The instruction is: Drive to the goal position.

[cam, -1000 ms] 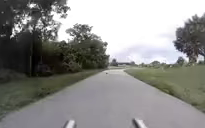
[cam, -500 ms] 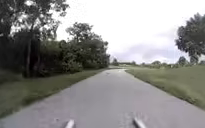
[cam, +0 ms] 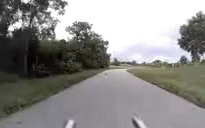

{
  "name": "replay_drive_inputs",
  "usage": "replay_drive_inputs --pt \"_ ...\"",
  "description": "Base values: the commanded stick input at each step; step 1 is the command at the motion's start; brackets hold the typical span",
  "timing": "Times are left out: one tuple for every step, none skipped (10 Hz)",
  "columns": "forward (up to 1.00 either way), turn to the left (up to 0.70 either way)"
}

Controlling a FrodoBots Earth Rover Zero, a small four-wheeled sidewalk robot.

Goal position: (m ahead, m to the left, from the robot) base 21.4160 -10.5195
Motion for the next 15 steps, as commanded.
replay_drive_inputs --pt "0.70 -0.29" --pt "0.70 -0.23" --pt "0.70 -0.05" --pt "0.70 0.00" --pt "0.70 0.00" --pt "0.70 0.00" --pt "0.70 0.00" --pt "0.70 0.00" --pt "0.70 0.00" --pt "0.70 0.00" --pt "0.70 0.00" --pt "0.70 0.00" --pt "0.70 0.00" --pt "0.70 0.00" --pt "0.70 0.00"
